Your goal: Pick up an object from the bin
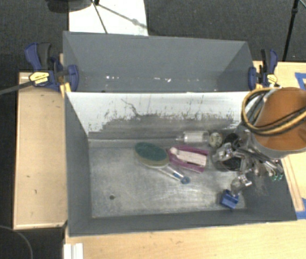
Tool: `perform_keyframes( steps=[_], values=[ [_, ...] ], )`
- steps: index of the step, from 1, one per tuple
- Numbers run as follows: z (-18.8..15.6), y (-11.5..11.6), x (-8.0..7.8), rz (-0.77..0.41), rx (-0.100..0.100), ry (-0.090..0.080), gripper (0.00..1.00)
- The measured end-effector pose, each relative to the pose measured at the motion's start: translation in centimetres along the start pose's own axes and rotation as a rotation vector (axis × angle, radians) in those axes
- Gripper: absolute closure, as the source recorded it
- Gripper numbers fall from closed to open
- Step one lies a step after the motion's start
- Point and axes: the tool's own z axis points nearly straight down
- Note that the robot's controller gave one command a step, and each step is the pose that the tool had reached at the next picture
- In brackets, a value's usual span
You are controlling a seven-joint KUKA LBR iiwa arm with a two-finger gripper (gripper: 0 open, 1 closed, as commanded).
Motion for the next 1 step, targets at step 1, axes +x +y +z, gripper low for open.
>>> perform_keyframes(
  steps=[1],
  values=[
    [-8.78, -4.00, 0.60, 0.388, -0.003, 0.013, 0.00]
  ],
)
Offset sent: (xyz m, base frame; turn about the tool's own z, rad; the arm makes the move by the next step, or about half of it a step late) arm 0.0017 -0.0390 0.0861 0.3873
